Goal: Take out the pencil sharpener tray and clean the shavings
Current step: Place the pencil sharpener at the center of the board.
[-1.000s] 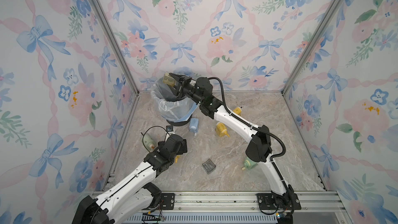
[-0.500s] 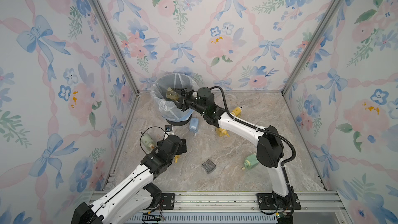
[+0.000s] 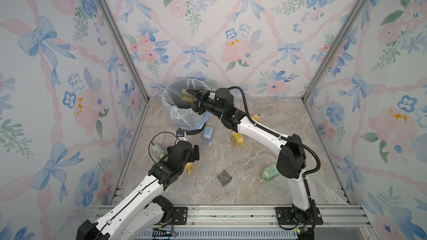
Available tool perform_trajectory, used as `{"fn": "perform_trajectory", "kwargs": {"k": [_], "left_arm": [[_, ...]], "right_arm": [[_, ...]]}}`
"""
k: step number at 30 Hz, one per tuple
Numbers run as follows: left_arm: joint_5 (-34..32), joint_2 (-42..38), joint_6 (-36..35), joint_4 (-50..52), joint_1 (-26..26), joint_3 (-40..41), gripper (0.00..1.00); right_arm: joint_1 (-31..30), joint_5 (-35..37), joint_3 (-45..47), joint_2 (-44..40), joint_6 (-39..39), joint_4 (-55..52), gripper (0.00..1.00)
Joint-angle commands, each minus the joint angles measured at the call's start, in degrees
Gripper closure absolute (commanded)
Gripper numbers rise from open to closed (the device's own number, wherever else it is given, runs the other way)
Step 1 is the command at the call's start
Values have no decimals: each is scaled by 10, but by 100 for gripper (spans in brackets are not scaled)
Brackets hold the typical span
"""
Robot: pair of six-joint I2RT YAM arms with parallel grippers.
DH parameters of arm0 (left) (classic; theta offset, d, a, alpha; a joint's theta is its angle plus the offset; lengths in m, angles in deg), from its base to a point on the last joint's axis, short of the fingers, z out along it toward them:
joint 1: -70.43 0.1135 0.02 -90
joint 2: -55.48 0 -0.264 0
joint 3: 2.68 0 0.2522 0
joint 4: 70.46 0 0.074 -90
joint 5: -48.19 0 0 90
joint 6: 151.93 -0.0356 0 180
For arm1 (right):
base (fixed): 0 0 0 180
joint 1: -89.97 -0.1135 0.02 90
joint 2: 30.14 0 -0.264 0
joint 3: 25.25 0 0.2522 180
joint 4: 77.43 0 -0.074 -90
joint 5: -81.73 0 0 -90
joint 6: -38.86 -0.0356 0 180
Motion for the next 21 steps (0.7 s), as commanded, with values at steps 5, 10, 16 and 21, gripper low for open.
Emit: {"fn": "perform_trajectory", "kwargs": {"k": [5,10,16,21], "left_arm": [[-3,-23,-35,1,46,-6,2],[16,-60,-34,-13,66,17,2],[12,-76,-29,-23,69,26,2],[16,-69,-27,-28,72,28,2]], "right_arm": [[20,-54,59,-76,183,-19,66],[33,-111,63,-81,273,-56,66],[37,-100,86,-124,426,-129,66],[41,-75,112,-163,533,-179,66]]}}
